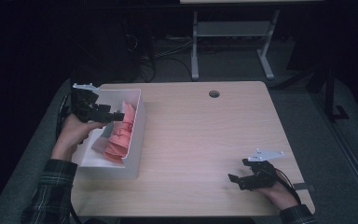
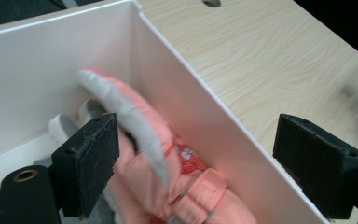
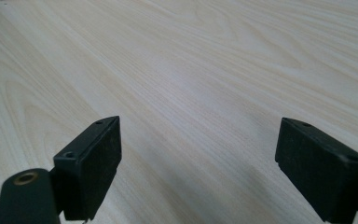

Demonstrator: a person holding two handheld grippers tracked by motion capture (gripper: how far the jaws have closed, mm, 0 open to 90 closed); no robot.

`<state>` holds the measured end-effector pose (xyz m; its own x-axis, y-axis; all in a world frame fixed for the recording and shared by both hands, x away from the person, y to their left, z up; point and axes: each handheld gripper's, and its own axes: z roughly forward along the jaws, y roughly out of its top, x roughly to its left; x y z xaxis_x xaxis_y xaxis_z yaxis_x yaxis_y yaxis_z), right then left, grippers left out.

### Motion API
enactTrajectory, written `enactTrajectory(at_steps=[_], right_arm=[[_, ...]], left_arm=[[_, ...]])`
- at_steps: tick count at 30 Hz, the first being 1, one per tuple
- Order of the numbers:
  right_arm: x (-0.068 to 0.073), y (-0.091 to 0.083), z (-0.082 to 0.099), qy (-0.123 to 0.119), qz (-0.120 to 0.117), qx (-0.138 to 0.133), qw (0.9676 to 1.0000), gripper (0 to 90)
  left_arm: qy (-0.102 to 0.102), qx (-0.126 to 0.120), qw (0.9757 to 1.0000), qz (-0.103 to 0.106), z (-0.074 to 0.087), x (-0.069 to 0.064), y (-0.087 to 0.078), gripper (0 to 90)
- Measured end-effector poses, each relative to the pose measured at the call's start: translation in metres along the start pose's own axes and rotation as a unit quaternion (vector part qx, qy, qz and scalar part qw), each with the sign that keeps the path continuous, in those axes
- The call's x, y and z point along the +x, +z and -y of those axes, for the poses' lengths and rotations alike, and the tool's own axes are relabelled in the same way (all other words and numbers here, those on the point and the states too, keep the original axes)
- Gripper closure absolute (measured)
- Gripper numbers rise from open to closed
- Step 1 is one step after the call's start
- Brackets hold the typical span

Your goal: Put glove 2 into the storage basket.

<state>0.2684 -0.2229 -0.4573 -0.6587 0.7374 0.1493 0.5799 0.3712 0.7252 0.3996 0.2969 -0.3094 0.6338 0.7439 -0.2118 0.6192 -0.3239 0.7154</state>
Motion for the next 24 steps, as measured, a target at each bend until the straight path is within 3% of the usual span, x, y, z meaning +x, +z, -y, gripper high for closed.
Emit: enactTrajectory(at_steps=[6,11,24], right_arm=[[0.001,0.000,0.000,-0.004,0.001,0.000,1.0000,14.1],[0.001,0.000,-0.001,-0.006,0.002,-0.001,1.0000,14.1],[0.001,0.000,0.000,-0.007,0.002,-0.004,1.0000,14.1]], left_arm=[[0.019,-0.016,0.9996,0.009,-0.006,-0.022,0.004,14.0],[0.038,-0.015,0.9989,0.021,-0.011,-0.042,0.010,14.1],[0.070,-0.014,0.9960,0.054,-0.015,-0.099,0.043,14.1]])
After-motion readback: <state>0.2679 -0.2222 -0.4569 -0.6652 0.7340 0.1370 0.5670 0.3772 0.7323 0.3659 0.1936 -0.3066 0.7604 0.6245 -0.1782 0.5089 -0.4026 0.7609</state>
